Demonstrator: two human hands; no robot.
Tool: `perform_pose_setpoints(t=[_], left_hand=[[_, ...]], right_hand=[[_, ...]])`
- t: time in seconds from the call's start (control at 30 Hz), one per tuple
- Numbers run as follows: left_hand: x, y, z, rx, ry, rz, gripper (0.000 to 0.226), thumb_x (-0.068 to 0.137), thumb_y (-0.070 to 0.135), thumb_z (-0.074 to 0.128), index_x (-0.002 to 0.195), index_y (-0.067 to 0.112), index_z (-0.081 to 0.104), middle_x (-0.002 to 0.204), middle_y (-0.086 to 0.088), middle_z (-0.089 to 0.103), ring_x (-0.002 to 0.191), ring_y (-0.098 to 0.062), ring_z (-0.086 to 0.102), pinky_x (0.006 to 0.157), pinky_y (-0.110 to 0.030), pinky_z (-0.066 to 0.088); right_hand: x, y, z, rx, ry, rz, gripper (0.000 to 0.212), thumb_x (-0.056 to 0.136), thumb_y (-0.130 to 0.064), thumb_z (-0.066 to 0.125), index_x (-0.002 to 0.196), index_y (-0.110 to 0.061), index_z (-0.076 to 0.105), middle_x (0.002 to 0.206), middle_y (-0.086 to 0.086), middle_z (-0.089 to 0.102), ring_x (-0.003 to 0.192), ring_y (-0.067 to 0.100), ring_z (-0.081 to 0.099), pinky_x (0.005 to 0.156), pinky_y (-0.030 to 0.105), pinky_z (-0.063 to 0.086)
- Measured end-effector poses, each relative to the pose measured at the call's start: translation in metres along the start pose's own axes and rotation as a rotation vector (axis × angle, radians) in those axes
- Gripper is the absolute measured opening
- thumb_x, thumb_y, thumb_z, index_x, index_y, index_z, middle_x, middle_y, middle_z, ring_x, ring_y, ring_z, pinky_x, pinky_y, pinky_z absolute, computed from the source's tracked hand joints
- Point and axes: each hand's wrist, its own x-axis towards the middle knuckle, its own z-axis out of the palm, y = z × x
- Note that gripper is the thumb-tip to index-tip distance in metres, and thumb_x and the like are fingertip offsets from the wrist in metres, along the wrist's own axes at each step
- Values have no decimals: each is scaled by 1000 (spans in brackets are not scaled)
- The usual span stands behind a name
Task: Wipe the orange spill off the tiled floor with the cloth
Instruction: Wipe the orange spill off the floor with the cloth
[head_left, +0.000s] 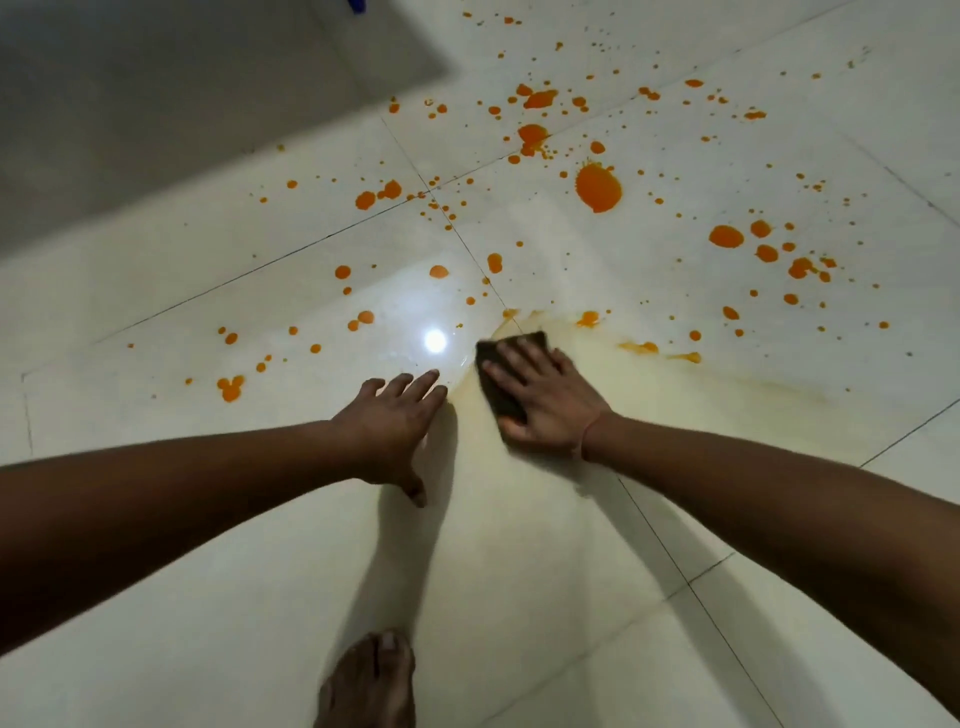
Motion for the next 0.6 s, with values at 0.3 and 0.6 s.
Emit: perform_pose_setpoints(t=[0.3,0.6], left_hand=[[101,13,-53,-93,133,191,141,56,72,76,153,13,-8,162,-7,-12,148,-28,-4,120,-45,6],[137,17,-64,-69,214,270,135,52,73,75,152,13,7,162,-7,-4,146,-27,5,115,-43,17]], right_hand=[[-41,6,14,149,151,432,77,84,-58,33,152,-24,24,161,9,19,148,31,14,115,55,21],[-42,1,9,142,171,605,76,86,-56,38,154,-26,21,162,6,17,148,29,12,115,54,21]])
